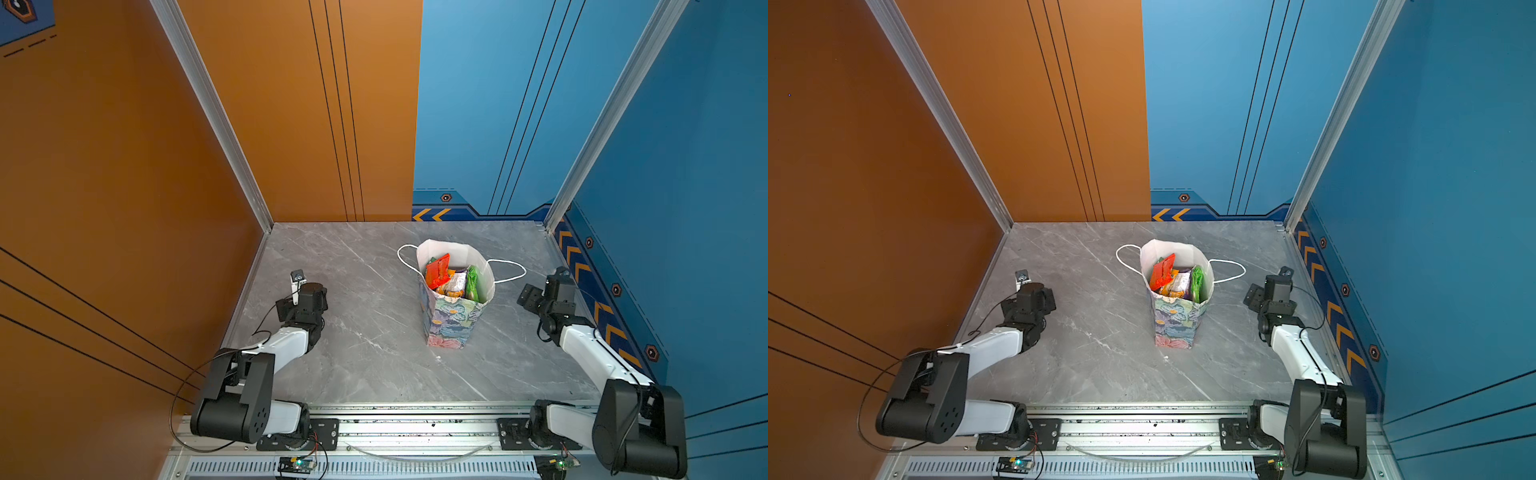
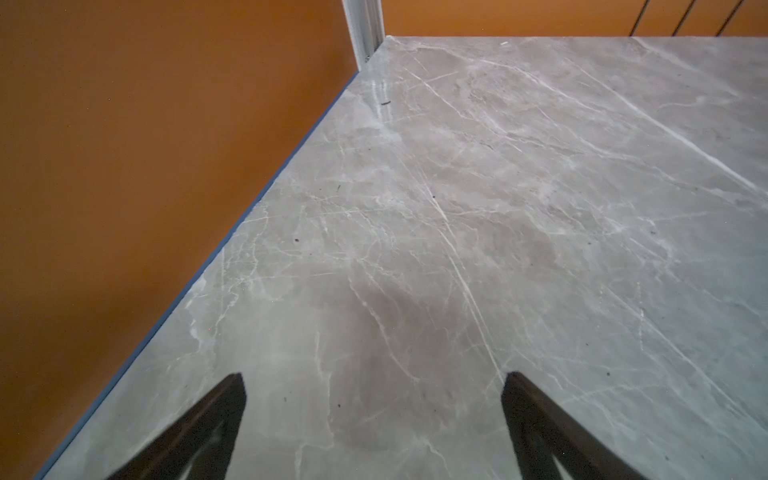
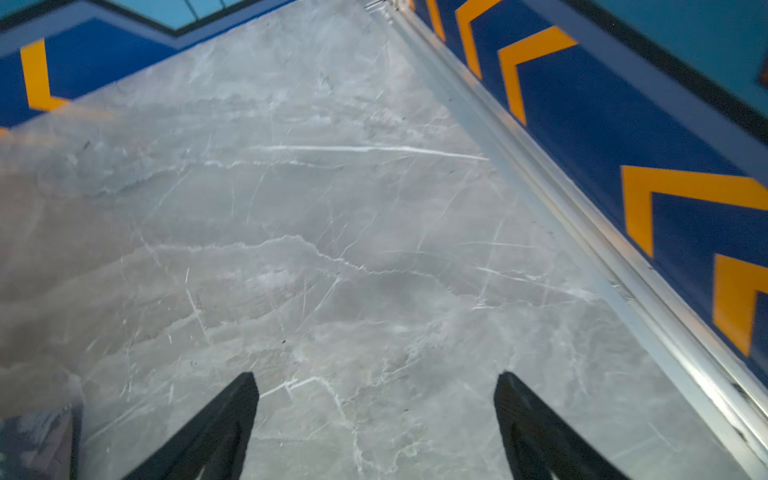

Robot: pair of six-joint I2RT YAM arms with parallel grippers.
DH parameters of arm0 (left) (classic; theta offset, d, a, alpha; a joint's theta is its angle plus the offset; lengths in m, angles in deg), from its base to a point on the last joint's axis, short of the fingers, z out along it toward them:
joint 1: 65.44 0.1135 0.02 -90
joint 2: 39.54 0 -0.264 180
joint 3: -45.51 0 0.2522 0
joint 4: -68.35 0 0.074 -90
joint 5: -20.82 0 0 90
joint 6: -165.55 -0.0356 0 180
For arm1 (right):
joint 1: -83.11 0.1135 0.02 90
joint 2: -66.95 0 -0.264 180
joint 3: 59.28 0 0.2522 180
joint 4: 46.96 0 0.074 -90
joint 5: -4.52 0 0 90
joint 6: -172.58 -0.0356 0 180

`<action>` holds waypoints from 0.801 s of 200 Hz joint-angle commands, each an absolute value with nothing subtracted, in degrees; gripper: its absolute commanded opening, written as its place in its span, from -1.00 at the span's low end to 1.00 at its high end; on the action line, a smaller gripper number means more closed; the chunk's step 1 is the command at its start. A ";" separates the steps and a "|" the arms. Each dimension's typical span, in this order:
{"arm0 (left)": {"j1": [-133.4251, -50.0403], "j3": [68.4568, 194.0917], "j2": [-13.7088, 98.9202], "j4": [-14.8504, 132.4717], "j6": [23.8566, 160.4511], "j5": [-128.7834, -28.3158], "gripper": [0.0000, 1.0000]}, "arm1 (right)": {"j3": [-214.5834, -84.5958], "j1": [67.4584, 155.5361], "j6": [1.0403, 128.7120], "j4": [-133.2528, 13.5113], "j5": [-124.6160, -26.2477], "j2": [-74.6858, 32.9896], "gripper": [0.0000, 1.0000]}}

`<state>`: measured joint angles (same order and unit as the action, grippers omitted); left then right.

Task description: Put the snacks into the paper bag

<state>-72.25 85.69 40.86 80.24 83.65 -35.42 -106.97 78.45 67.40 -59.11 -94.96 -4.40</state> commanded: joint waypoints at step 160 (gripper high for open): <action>-68.08 80.76 49.89 107.51 75.72 -56.38 0.96 | -95.06 85.13 79.50 -11.90 -94.32 -20.63 1.00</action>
